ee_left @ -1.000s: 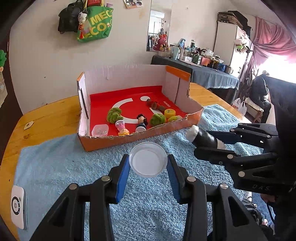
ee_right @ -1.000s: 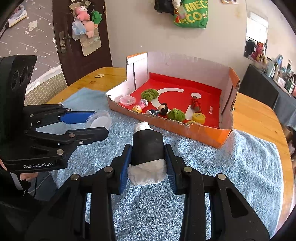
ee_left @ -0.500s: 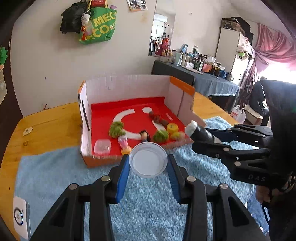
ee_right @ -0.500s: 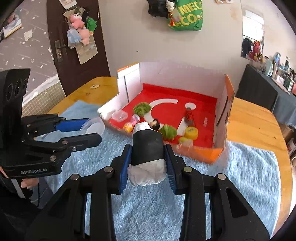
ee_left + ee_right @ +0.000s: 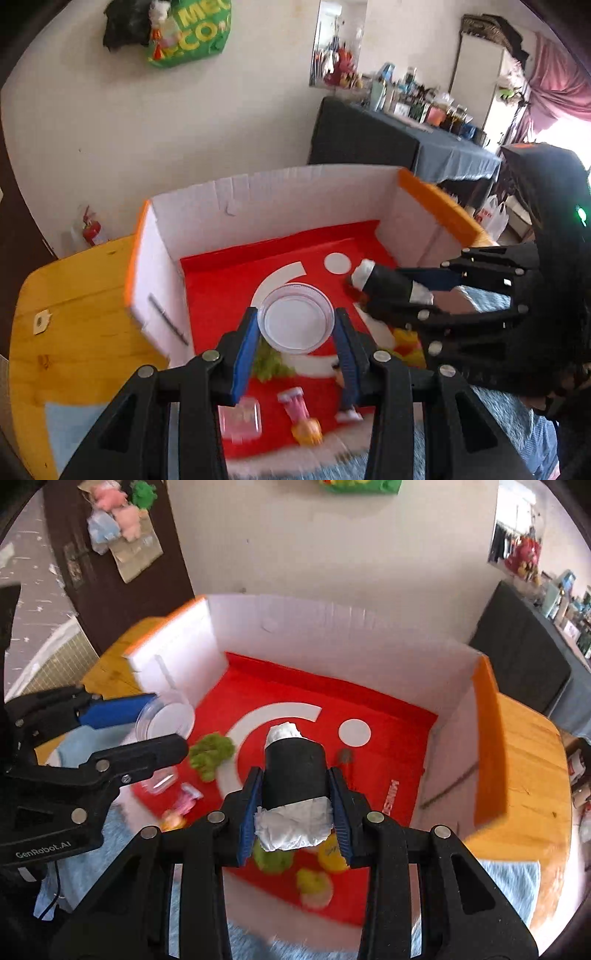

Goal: Organize objects
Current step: 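Carry the clear cup with left tool while right tool carries the figure into the box, then lower and release the cup with left tool while right tool releases the figure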

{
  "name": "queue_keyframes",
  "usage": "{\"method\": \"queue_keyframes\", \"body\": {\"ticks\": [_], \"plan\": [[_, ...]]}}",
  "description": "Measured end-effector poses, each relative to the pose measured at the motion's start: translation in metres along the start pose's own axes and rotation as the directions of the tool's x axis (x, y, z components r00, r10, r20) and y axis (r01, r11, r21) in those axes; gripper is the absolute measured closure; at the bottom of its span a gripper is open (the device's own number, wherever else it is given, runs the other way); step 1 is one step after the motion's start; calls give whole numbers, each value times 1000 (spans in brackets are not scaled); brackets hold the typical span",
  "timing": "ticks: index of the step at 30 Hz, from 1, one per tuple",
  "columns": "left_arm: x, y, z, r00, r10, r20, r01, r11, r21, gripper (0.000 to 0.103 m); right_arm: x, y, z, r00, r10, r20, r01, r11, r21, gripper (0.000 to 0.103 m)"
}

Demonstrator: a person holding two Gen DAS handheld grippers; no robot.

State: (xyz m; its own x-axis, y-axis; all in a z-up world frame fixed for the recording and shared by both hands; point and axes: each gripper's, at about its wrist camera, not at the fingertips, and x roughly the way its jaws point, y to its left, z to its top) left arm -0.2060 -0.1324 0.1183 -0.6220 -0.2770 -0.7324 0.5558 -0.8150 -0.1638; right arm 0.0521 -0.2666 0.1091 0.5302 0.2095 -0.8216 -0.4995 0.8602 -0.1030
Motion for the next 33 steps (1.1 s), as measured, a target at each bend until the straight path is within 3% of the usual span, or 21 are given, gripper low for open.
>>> {"method": "queue_keyframes", "body": {"ticks": [6, 14, 21, 33], "plan": [[50, 19, 17, 995, 25, -93, -29, 999, -33, 61, 33, -3, 6, 996, 6, -94, -9, 999, -32, 69], [87, 33, 14, 980, 4, -199, -15, 998, -55, 61, 52, 1, 6, 987, -21, -160, 9, 997, -75, 69], [95, 40, 5, 966, -27, -256, 2, 995, -95, 61, 63, 4, 0, 976, -23, -216, 1, 995, -99, 69], [90, 44, -1, 964, -34, -262, 6, 995, -104, 60, 58, -2, -9, 976, -7, -218, -12, 996, -88, 68]]}}
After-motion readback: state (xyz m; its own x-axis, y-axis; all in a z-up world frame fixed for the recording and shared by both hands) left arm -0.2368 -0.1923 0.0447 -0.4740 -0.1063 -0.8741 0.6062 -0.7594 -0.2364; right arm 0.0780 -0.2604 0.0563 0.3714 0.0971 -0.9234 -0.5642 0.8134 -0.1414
